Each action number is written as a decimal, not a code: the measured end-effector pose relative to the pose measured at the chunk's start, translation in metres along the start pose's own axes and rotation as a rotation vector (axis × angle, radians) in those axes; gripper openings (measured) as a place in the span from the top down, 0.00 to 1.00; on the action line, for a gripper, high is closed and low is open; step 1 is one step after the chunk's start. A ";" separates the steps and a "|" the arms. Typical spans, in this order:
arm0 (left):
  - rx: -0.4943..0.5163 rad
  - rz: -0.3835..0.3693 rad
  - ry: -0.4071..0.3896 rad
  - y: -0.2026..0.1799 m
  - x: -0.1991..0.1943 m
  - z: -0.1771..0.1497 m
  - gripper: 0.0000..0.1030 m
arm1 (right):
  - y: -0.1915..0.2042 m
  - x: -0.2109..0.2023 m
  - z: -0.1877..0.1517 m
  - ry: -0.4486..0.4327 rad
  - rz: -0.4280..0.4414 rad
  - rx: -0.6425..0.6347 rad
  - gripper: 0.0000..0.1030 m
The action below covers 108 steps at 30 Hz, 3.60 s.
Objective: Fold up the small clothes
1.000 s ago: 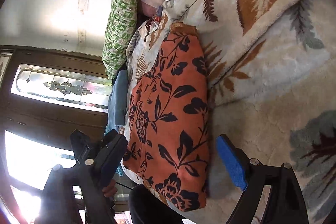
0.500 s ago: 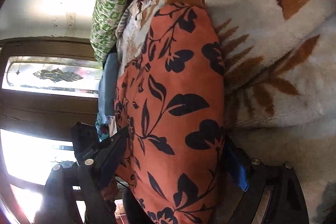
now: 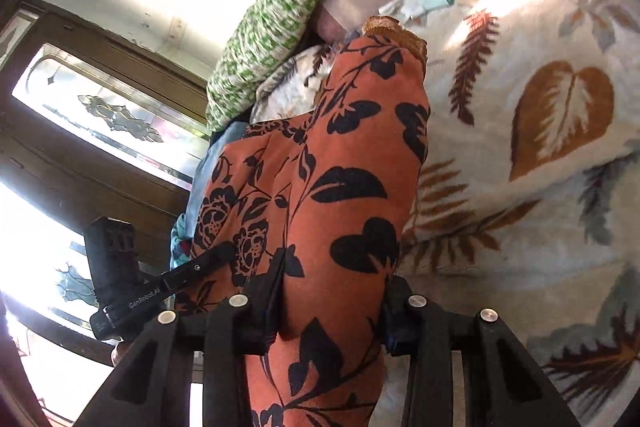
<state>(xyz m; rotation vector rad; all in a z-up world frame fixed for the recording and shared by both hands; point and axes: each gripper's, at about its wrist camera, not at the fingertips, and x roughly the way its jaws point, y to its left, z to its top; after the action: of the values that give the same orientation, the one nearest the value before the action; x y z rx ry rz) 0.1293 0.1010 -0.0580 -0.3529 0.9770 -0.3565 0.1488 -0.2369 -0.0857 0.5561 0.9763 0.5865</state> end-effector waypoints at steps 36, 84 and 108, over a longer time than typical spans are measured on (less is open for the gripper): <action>-0.049 0.085 0.249 0.060 0.097 -0.113 0.29 | -0.123 -0.023 -0.083 0.049 0.090 0.389 0.22; -0.055 0.364 0.145 0.058 0.098 -0.098 0.17 | -0.095 -0.037 0.001 -0.031 0.060 0.241 0.16; -0.026 0.373 0.145 0.057 0.100 -0.100 0.13 | -0.130 0.008 0.047 0.010 -0.101 0.396 0.15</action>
<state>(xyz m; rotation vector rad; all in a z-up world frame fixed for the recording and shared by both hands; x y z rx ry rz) 0.1033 0.0944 -0.2081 -0.1633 1.1650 -0.0301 0.2199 -0.3324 -0.1557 0.8495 1.1309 0.3046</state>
